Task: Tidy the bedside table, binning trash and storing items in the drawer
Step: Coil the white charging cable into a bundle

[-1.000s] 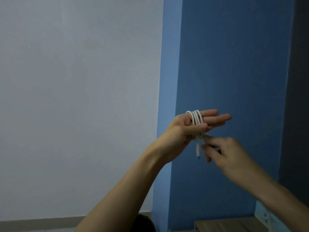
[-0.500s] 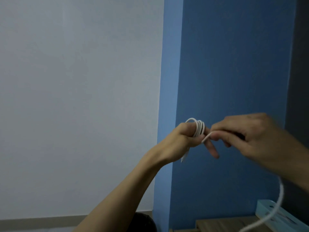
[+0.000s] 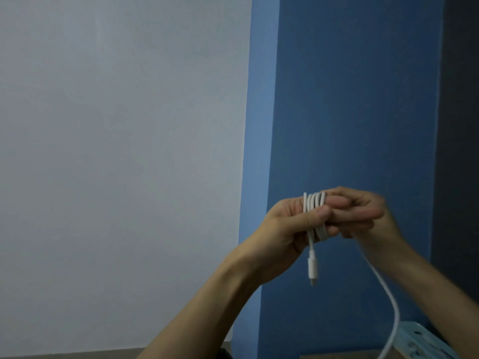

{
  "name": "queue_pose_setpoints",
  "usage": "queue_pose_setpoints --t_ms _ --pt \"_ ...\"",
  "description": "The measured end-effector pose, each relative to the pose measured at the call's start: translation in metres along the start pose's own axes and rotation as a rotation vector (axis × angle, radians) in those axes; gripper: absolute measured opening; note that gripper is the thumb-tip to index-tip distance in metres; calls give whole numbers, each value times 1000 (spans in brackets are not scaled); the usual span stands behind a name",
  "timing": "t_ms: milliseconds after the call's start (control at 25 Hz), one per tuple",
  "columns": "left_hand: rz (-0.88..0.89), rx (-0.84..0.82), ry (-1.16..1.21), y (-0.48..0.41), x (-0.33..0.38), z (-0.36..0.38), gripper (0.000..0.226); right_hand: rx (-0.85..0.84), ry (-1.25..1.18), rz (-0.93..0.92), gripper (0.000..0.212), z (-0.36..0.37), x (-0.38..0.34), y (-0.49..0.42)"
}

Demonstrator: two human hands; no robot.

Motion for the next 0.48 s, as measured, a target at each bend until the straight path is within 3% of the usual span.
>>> queue_pose_setpoints --t_ms 200,320,480 --pt "59 57 -85 1 3 -7 27 110 20 169 37 4 32 6" --pt "45 147 -136 2 -1 -18 29 23 75 128 46 13 35 12" --pt "22 258 -249 0 -5 -35 30 -121 377 70 35 23 30 21"
Point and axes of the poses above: each hand's wrist, its own y-axis away from the middle knuckle, its own z-axis out of the palm, x = y × z, the point moved 7 cm from there along -y, towards the middle knuckle, and after that the axes turned 1 degree about z, right-handed, at the moved point
